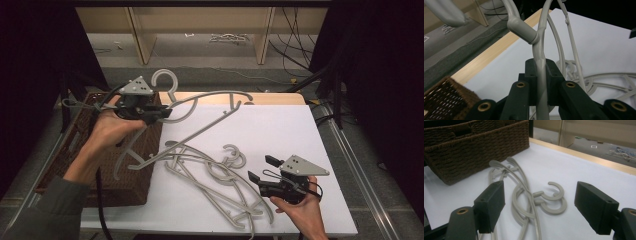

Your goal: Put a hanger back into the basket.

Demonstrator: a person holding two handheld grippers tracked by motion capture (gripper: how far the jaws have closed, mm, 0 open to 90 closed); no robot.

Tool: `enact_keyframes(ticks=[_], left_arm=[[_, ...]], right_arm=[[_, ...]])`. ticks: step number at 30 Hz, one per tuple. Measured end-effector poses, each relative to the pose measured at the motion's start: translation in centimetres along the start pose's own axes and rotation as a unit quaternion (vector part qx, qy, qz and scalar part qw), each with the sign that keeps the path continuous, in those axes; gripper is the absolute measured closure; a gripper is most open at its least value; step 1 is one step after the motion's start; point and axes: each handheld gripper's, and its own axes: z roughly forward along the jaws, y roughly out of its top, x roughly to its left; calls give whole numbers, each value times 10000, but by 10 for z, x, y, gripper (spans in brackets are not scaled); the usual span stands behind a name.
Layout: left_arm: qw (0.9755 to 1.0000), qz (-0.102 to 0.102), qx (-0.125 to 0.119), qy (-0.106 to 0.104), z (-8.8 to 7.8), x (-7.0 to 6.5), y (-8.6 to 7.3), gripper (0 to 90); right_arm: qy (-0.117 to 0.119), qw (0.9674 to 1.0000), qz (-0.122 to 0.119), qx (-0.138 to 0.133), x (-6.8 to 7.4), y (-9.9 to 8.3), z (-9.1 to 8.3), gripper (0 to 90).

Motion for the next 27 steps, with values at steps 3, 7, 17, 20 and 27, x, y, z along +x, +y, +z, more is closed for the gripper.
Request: enact_keyframes(ticks=[3,7,17,20,27], left_arm=[[9997,-165,-80,187,-9,16,-8,822],[9987,-224,-91,455,-25,36,-19,822],[9935,-660,-219,896,-54,74,-53,822],[9922,-740,-239,974,-60,82,-62,822],[9882,-881,-274,1225,-73,98,-86,821]], right_arm=[[25,10000,-1,91,1,-2,2,255],[124,9997,119,193,2,-7,6,255],[86,9997,90,233,1,-10,9,240],[129,9993,203,299,1,-11,9,236],[104,9993,189,313,0,-12,10,235]])
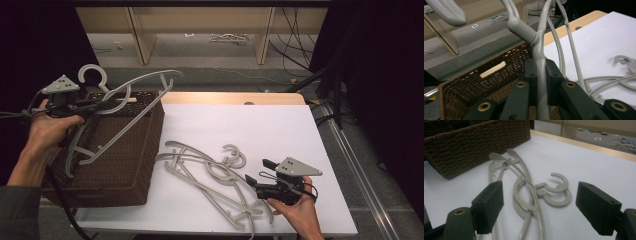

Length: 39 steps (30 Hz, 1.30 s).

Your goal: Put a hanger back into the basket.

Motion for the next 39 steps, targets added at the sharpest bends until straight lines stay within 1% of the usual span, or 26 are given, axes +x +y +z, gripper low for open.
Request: enact_keyframes(ticks=[1,2,3,5,8,10,11,12,14,15,17,18,19,22,25,27,30,31,32,35,39], left_arm=[[10000,-19,0,15,-1,3,-3,822],[10000,-29,-13,23,-2,5,-5,822],[10000,-10,-1,73,-3,7,-8,822],[9999,-4,-25,112,-6,12,-12,821],[9999,-45,-42,161,-8,18,-19,822],[9998,-15,-19,206,-8,21,-24,822],[9998,-18,-14,218,-7,24,-29,822],[9998,-18,-14,218,-7,24,-29,822],[9997,-42,5,261,-7,28,-33,822],[9996,-27,1,278,-7,29,-35,822],[9996,-3,-5,281,-7,31,-40,822],[9996,0,1,287,-7,33,-42,822],[9995,14,-1,305,-7,34,-44,821],[9994,46,-23,329,-9,36,-49,822],[9995,28,-54,315,-11,39,-55,822],[9993,60,-9,363,-13,41,-59,822],[9994,40,-106,318,-14,42,-64,821],[9994,36,-121,318,-15,42,-64,821],[9994,36,-147,302,-15,43,-63,822],[9990,182,-10,398,-14,43,-62,821],[9986,177,98,488,-7,49,-67,821]], right_arm=[[-4,10000,9,6,0,0,0,234],[-21,10000,-35,-21,-1,0,0,235],[-18,10000,-58,-27,-1,0,1,234],[30,10000,32,9,-1,-1,1,232],[8,10000,17,-2,-2,-1,1,231],[24,10000,34,-51,-2,-2,2,231],[25,10000,35,-54,-1,-2,2,230],[12,10000,2,-80,-2,-2,2,230],[25,10000,32,-46,-1,-2,2,230],[-9,10000,0,-16,-2,-2,1,230],[-5,10000,6,-27,-2,-2,2,230],[61,9999,96,-36,-1,-3,3,230],[10,10000,69,25,-2,-2,2,230],[14,10000,75,35,-2,-3,2,229],[15,10000,64,36,-2,-3,2,229],[18,10000,69,35,-2,-3,2,229],[59,9999,100,-9,-2,-3,3,230],[73,9999,118,20,-2,-3,3,229],[13,10000,11,32,-3,-3,2,229],[10,10000,17,23,-3,-3,3,229],[13,10000,13,37,-3,-4,3,229]])
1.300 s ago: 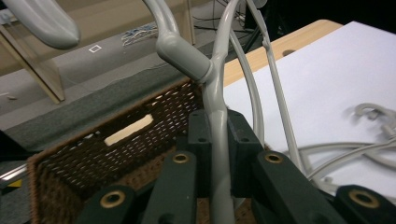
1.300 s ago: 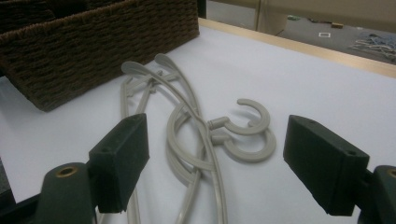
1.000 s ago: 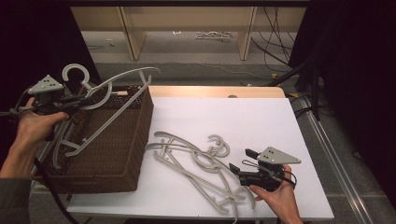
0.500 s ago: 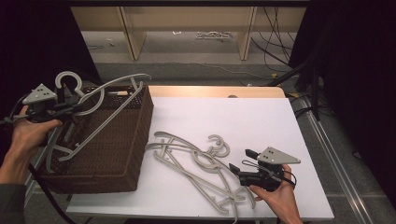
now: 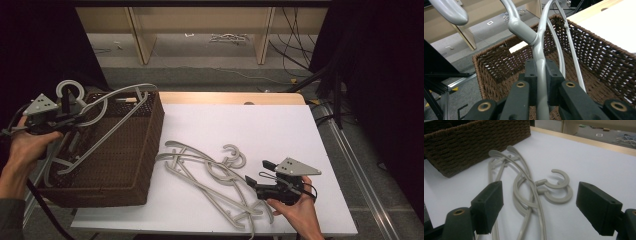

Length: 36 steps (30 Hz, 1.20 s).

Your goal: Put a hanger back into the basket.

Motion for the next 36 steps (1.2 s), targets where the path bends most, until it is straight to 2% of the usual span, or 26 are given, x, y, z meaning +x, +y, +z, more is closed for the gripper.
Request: enact_keyframes(ticks=[8,11,13,15,17,18,20,22,23,24,28,31,32,36], left_arm=[[9998,10,199,25,6,5,-12,821],[9996,4,290,7,8,6,-18,821],[9995,-97,286,-21,11,6,-22,821],[9991,-84,418,17,14,7,-23,821],[9986,-35,526,25,18,7,-25,820],[9983,-56,579,26,20,6,-26,820],[9980,-84,628,41,24,5,-28,820],[9971,-59,755,81,27,4,-29,819],[9965,-22,830,99,29,4,-29,819],[9948,116,1010,90,29,5,-29,819],[9928,-7,1200,63,41,-2,-34,818],[9902,62,1379,207,50,-5,-39,818],[9896,-36,1430,151,52,-5,-41,818],[9898,-81,1413,172,53,-5,-43,818]], right_arm=[[14,9999,44,112,0,0,-1,228],[7,10000,13,-33,-1,-1,2,227],[22,10000,21,-29,-1,-1,2,227],[78,9999,97,10,0,-2,2,227],[23,10000,22,-26,-1,-2,2,227],[61,9999,95,65,0,-2,2,227],[92,9999,105,32,0,-2,3,227],[91,9999,120,65,0,-2,2,227],[29,9997,88,219,-1,-1,0,227],[33,9997,88,223,-1,-1,0,227],[-19,9998,17,173,-1,-1,1,227],[-18,9998,17,175,-1,-1,0,227],[-16,9998,18,176,-1,-1,0,227],[0,9999,33,104,-2,-2,2,227]])
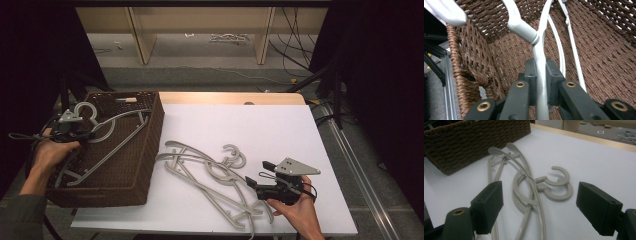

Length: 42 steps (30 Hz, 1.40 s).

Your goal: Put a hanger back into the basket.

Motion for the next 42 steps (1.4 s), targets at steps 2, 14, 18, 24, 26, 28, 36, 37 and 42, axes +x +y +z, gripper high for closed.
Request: enact_keyframes(ticks=[2,14,18,24,26,28,36,37,42], left_arm=[[9999,-81,111,46,3,-2,-1,815],[9981,-445,259,345,-4,2,2,703],[9986,-461,10,247,-22,4,3,695],[9961,-695,-445,297,-45,-7,5,499],[9921,-925,-785,319,-53,-17,9,434],[9895,-954,-1058,239,-62,-27,12,376],[9751,-858,-1986,-493,-90,-96,21,278],[9730,-835,-2072,-574,-92,-106,21,248],[9651,-550,-2347,-1020,-95,-151,19,235]], right_arm=[[30,10000,52,34,0,0,0,222],[-20,10000,-12,90,0,0,-1,217],[49,10000,-10,-60,1,0,2,216],[44,10000,-33,-24,2,0,2,214],[33,10000,-34,-37,2,0,2,213],[29,10000,-34,-47,2,0,2,213],[63,10000,-65,9,4,-1,4,216],[123,9999,-70,66,5,-1,4,222],[140,9999,-60,30,6,-2,6,224]])
